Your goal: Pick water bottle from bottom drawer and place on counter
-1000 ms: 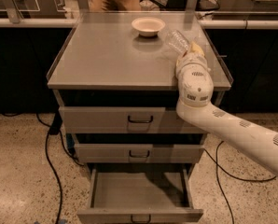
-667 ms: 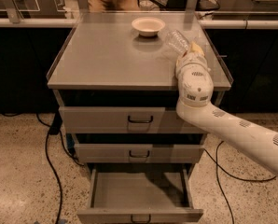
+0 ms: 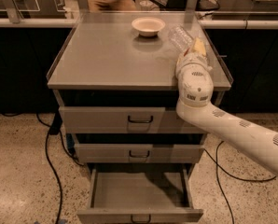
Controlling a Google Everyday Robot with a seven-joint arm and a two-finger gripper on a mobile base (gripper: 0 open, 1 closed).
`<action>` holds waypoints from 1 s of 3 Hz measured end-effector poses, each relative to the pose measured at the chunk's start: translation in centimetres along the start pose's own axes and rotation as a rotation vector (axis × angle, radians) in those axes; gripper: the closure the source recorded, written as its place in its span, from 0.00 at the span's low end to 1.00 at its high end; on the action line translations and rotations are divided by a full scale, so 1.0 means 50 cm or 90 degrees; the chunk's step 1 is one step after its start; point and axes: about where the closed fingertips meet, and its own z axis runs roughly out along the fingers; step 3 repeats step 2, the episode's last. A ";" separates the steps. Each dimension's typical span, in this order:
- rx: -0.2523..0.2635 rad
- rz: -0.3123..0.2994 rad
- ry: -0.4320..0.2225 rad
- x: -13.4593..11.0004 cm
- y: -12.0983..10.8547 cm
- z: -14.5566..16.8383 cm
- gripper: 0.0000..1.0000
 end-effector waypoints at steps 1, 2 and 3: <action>0.000 0.000 0.000 0.000 0.000 0.000 0.00; 0.000 0.000 0.000 0.000 0.000 0.000 0.00; 0.000 0.000 0.000 0.000 0.000 0.000 0.00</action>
Offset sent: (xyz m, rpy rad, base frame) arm 0.0000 0.0000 0.0000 0.0000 0.0000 0.0000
